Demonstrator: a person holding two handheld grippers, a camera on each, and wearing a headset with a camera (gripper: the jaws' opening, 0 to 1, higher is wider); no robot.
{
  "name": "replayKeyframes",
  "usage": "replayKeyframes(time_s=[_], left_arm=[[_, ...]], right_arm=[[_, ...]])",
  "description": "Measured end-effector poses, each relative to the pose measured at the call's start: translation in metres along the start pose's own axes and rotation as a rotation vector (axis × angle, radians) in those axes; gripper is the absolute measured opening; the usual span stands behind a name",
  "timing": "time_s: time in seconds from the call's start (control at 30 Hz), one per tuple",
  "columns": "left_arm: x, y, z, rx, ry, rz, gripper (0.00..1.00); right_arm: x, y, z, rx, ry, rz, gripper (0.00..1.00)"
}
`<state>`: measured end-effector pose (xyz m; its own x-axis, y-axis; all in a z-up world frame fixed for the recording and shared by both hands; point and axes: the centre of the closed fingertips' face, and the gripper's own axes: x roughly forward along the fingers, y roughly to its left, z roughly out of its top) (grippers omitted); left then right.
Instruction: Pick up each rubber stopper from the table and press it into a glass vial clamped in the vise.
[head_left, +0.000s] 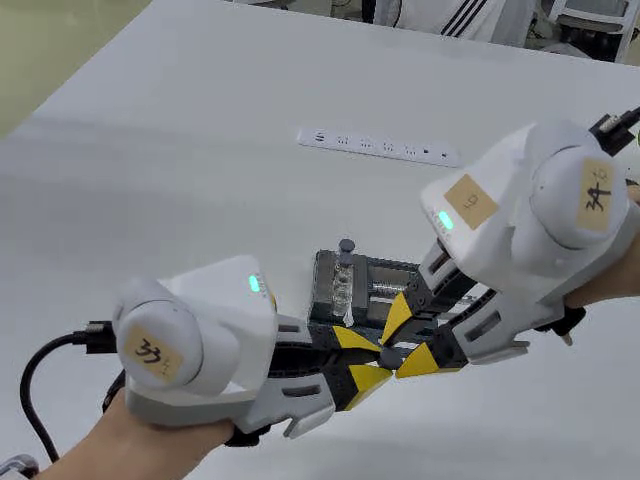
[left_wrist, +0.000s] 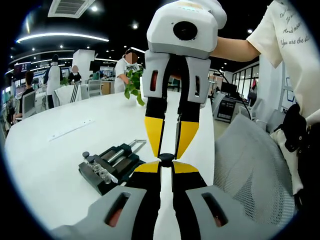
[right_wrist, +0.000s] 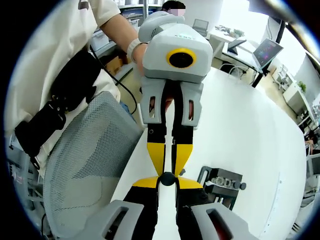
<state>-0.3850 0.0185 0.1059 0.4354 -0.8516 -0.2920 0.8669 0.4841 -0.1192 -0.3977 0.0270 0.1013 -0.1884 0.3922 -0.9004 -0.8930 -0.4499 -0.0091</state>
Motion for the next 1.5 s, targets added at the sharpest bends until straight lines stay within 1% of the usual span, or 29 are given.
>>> replayKeyframes(time_s=[0.1, 0.33, 0.37, 0.43, 0.47, 0.5, 0.53, 0.6, 0.63, 0.67, 0.83, 0.97, 1.23, 1.27, 1.3, 1.33, 1.4, 1.5], left_arm=[[0.0, -0.001, 0.0, -0.013, 0.0, -0.002, 0.04], [0.001, -0.001, -0.001, -0.022, 0.004, -0.004, 0.04], [0.001, -0.002, -0.001, -0.033, 0.004, -0.005, 0.04], [0.001, -0.001, -0.002, -0.031, 0.002, -0.004, 0.04], [0.001, -0.001, -0.002, -0.065, 0.002, -0.003, 0.04], [0.001, -0.001, -0.002, -0.072, -0.004, -0.005, 0.04], [0.001, -0.001, -0.003, -0.066, -0.013, 0.0, 0.04], [0.0, -0.001, -0.003, -0.069, -0.019, 0.0, 0.04], [0.0, -0.002, -0.003, -0.061, -0.02, 0.0, 0.04], [0.001, -0.003, -0.003, -0.051, -0.017, -0.003, 0.04], [0.002, -0.003, -0.006, -0.057, -0.008, -0.005, 0.04], [0.002, -0.005, -0.006, -0.043, -0.003, -0.009, 0.04], [0.002, -0.003, -0.007, -0.037, 0.003, -0.002, 0.05], [0.002, -0.003, -0.008, -0.037, 0.01, 0.0, 0.05], [0.002, -0.001, -0.011, -0.025, 0.027, 0.011, 0.08], [0.002, 0.001, -0.012, -0.021, 0.031, 0.018, 0.12], [0.002, 0.003, -0.014, -0.033, 0.037, 0.033, 0.21], [0.001, 0.007, -0.015, -0.03, 0.034, 0.054, 0.29]], right_arm=[[0.0, 0.0, -0.001, 0.001, 0.003, 0.0, 0.08], [0.001, 0.001, -0.002, -0.001, 0.011, -0.001, 0.08], [0.001, 0.001, -0.001, 0.002, 0.012, 0.0, 0.08], [0.001, 0.001, -0.001, 0.004, 0.012, -0.002, 0.08], [0.002, 0.001, -0.001, 0.009, 0.012, -0.003, 0.08], [0.001, 0.002, -0.001, 0.014, 0.013, -0.001, 0.07], [0.001, 0.001, -0.001, 0.014, 0.012, -0.001, 0.07], [0.001, 0.001, -0.001, 0.024, 0.009, 0.0, 0.07], [0.001, 0.001, -0.001, 0.028, 0.008, 0.002, 0.07], [0.002, 0.002, -0.001, 0.032, 0.008, 0.006, 0.07], [0.004, 0.003, -0.003, 0.034, 0.016, 0.016, 0.06], [0.005, 0.004, -0.003, 0.036, 0.017, 0.024, 0.06], [0.005, 0.002, -0.004, 0.038, 0.009, 0.017, 0.06], [0.005, 0.002, -0.004, 0.038, 0.011, 0.015, 0.06], [0.004, 0.001, -0.005, 0.038, 0.014, 0.01, 0.06], [0.004, 0.0, -0.006, 0.039, 0.013, 0.004, 0.06], [0.003, -0.001, -0.007, 0.046, 0.014, 0.006, 0.06], [0.002, -0.002, -0.009, 0.047, 0.018, 0.002, 0.06]])
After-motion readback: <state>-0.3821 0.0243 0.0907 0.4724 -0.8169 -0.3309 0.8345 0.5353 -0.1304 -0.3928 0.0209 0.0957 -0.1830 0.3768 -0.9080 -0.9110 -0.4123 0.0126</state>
